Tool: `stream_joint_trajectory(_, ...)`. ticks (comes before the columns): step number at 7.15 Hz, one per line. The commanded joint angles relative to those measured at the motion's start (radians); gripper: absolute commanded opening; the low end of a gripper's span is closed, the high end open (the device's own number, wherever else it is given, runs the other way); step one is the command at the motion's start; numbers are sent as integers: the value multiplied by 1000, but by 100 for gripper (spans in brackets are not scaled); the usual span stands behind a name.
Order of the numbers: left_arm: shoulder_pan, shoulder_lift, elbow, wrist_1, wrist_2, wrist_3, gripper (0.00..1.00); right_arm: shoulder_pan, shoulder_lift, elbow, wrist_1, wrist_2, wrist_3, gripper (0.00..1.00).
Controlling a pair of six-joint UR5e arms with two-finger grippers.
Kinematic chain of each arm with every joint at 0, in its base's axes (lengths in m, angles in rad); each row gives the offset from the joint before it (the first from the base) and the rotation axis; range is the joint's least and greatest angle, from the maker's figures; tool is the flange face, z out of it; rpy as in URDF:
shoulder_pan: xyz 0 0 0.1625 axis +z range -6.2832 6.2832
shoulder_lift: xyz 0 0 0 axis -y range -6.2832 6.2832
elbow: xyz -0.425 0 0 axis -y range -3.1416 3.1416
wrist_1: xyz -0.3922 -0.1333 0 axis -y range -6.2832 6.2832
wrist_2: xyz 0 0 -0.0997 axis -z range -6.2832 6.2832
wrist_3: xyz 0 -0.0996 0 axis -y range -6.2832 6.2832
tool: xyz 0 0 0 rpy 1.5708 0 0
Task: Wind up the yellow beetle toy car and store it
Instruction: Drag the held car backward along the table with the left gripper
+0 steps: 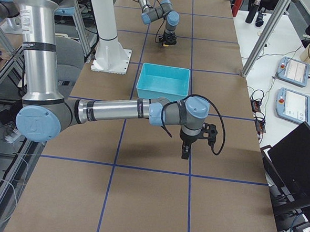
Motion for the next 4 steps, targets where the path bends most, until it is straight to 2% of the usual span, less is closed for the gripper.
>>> stream_joint_trajectory(1,-62,2,4,-7,-2,280,0,0,0,2,-3,-1,0,100)
stream_joint_trajectory(2,-109,4,12,-11,-5,315,0,0,2,2,-5,-1,0,100)
stream_joint_trajectory(4,-133,31,16,-98,-86,329,0,0,2,2,-6,-1,0,100)
